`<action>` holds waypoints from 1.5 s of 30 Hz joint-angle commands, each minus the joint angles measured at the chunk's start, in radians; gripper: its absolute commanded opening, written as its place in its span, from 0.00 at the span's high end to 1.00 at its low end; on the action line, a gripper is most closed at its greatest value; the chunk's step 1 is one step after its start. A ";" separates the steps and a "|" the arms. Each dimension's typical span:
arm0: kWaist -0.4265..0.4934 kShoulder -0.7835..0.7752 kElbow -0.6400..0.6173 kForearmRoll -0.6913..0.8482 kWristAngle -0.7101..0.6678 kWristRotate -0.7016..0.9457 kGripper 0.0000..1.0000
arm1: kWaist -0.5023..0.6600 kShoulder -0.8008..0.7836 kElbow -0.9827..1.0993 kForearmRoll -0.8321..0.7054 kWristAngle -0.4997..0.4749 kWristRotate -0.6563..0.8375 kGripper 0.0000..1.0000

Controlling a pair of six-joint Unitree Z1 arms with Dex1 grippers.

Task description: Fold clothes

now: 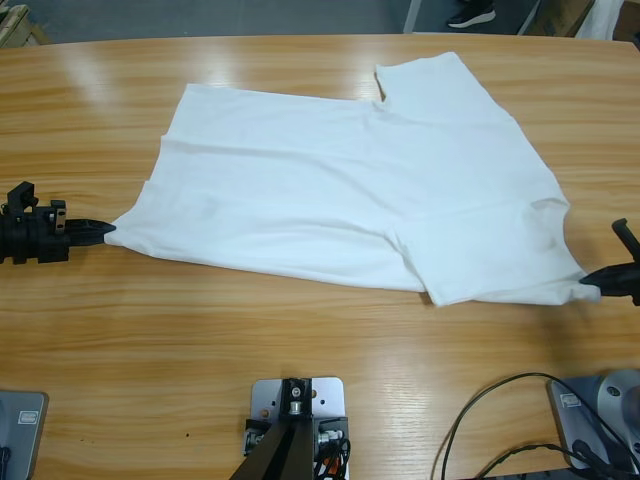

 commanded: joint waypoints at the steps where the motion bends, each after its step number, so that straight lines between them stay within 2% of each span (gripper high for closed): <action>1: 0.015 -0.038 -0.008 0.099 0.020 -0.031 1.00 | -0.027 0.006 -0.068 0.125 -0.021 -0.017 1.00; 13: 0.006 -0.167 -0.121 0.461 0.063 -0.047 1.00 | -0.030 0.034 -0.239 0.398 -0.046 -0.059 1.00; 16: -0.012 -0.157 -0.119 0.488 0.076 -0.049 1.00 | -0.030 0.036 -0.263 0.453 -0.049 -0.063 1.00; 22: -0.017 -0.098 -0.121 0.478 0.086 -0.030 1.00 | -0.030 0.095 -0.263 0.448 -0.052 -0.071 1.00; 23: -0.020 -0.092 -0.122 0.472 0.086 -0.027 1.00 | -0.030 0.119 -0.255 0.444 -0.046 -0.069 0.91; 24: -0.020 -0.087 -0.122 0.467 0.086 -0.023 1.00 | -0.030 0.151 -0.246 0.440 -0.036 -0.069 0.29; 25: -0.020 -0.083 -0.124 0.464 0.086 -0.019 1.00 | -0.030 0.182 -0.241 0.442 -0.034 -0.069 0.01; 37: -0.040 -0.135 -0.131 0.422 0.080 0.022 1.00 | -0.030 0.082 -0.228 0.413 -0.098 -0.054 0.00; 40: -0.062 -0.140 -0.137 0.382 0.071 0.036 1.00 | -0.027 0.049 -0.227 0.355 -0.091 -0.132 0.01; 45: -0.098 -0.130 -0.182 0.358 0.042 0.107 1.00 | 0.051 0.037 -0.229 0.247 -0.044 -0.254 0.00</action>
